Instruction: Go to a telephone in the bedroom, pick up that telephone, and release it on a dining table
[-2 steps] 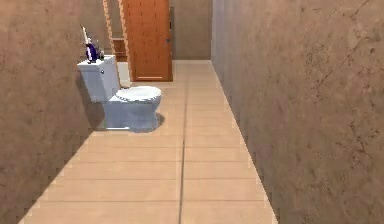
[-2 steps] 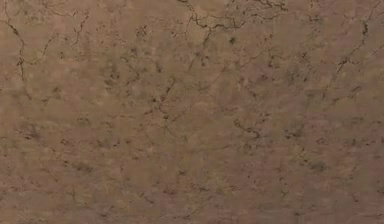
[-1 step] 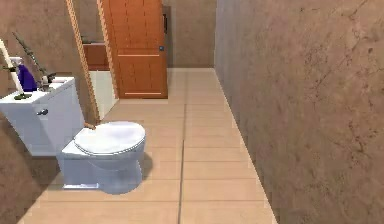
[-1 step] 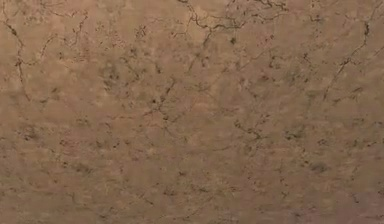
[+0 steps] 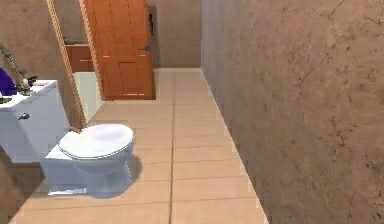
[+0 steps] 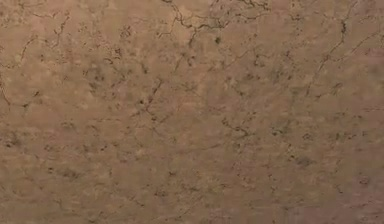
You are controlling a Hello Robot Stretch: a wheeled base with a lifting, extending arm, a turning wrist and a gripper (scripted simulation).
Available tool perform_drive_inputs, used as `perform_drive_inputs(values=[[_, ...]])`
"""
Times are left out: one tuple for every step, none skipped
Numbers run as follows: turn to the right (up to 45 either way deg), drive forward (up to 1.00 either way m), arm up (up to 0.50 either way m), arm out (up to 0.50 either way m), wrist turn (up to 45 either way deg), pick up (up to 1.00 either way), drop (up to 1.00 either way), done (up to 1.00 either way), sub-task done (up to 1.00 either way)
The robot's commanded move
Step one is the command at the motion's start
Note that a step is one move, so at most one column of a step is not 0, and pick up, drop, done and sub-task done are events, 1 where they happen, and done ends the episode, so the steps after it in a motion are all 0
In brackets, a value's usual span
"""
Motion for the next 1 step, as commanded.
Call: perform_drive_inputs(values=[[0.0,1.0,0.0,0.0,0.0,0.0,0.0,0.0,0.0]])
